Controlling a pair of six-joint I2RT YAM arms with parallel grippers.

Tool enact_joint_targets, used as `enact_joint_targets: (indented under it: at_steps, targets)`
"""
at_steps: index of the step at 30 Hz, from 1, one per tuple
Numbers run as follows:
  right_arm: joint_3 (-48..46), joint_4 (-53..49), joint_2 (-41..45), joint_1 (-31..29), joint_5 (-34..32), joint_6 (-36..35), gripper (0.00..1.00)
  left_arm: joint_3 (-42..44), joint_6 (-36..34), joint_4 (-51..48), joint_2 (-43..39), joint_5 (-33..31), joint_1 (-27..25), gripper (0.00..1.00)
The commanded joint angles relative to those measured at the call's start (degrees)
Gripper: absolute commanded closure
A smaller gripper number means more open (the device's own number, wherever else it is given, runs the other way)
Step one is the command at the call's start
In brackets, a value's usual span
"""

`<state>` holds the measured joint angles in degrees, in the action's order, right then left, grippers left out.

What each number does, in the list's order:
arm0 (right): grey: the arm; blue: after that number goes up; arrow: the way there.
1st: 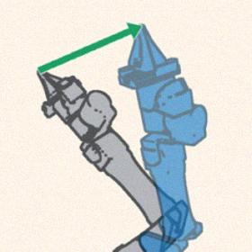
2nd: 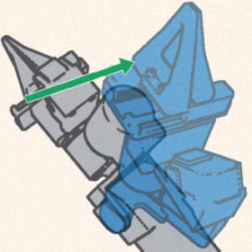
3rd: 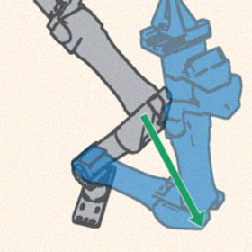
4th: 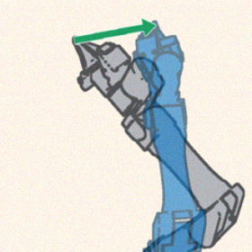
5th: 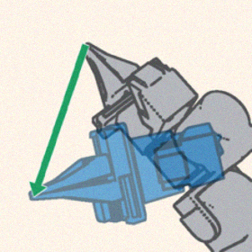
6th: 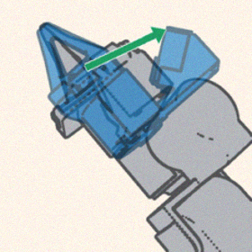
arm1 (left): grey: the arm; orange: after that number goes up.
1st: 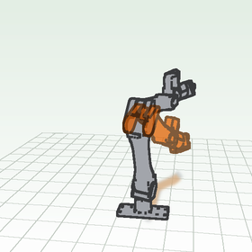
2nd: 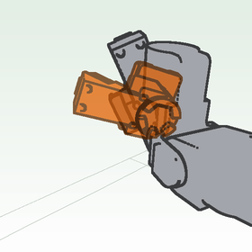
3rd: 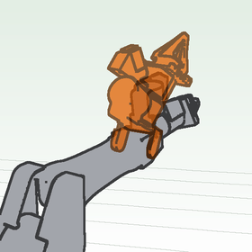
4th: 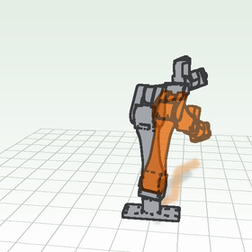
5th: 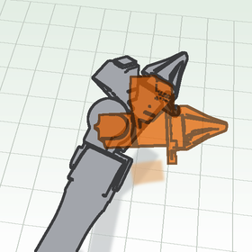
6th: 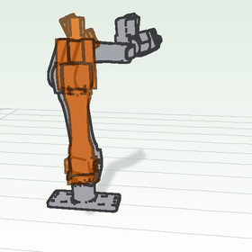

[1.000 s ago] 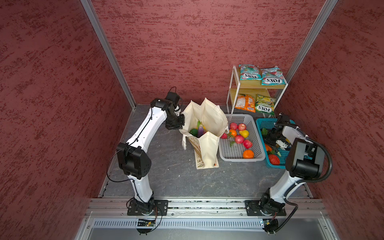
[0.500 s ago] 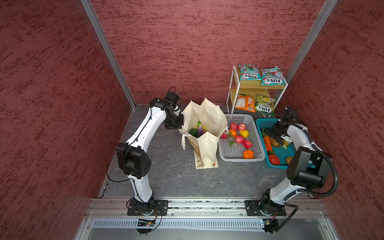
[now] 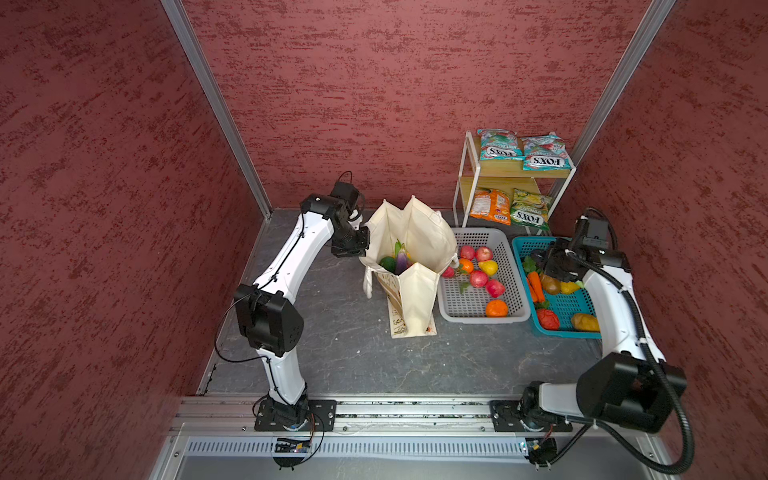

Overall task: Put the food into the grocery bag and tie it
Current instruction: 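Carry the dark cucumber with the right gripper over the tote bag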

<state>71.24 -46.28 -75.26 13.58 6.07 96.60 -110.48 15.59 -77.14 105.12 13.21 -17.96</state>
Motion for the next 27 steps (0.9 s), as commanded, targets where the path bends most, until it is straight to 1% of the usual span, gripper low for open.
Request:
enact_joint_targets:
  at_steps: [1, 5, 10, 13, 17, 21, 24, 27]
  targets:
    - [-1.72, -0.87, 2.41, -3.51, -1.14, -3.86, 0.6, -0.93, -1.18, 0.0, -0.07, 0.23, -0.22, 1.0]
    - [-0.05, -0.27, 3.62, -10.32, -4.0, -9.89, 0.6, -0.88, -1.47, -0.27, -0.01, 0.28, -0.41, 1.0]
    - [5.58, 1.68, 2.67, -20.96, -7.78, -18.46, 0.6, -1.96, -1.86, -0.6, 0.72, 0.16, -0.41, 1.0]
    - [11.56, 2.34, 0.38, -27.91, -11.34, -25.57, 0.61, -2.76, -2.19, -1.07, 1.15, 0.04, -0.41, 1.0]
    - [21.05, 0.84, -3.84, -36.55, -19.17, -36.09, 0.61, -3.4, -2.58, -1.52, 1.46, -0.01, -0.41, 1.0]
    - [28.69, 1.91, -7.7, -42.44, -21.84, -45.9, 0.61, -3.8, -2.85, -1.75, 1.41, 0.1, -0.41, 1.0]
    - [34.23, 2.74, -12.54, -47.3, -24.26, -54.52, 0.61, -3.82, -2.94, -1.83, 1.27, 0.16, -0.42, 1.0]
    - [38.11, 3.69, -15.89, -51.55, -25.32, -62.66, 0.6, -3.63, -3.03, -1.79, 0.94, 0.21, -0.5, 1.0]
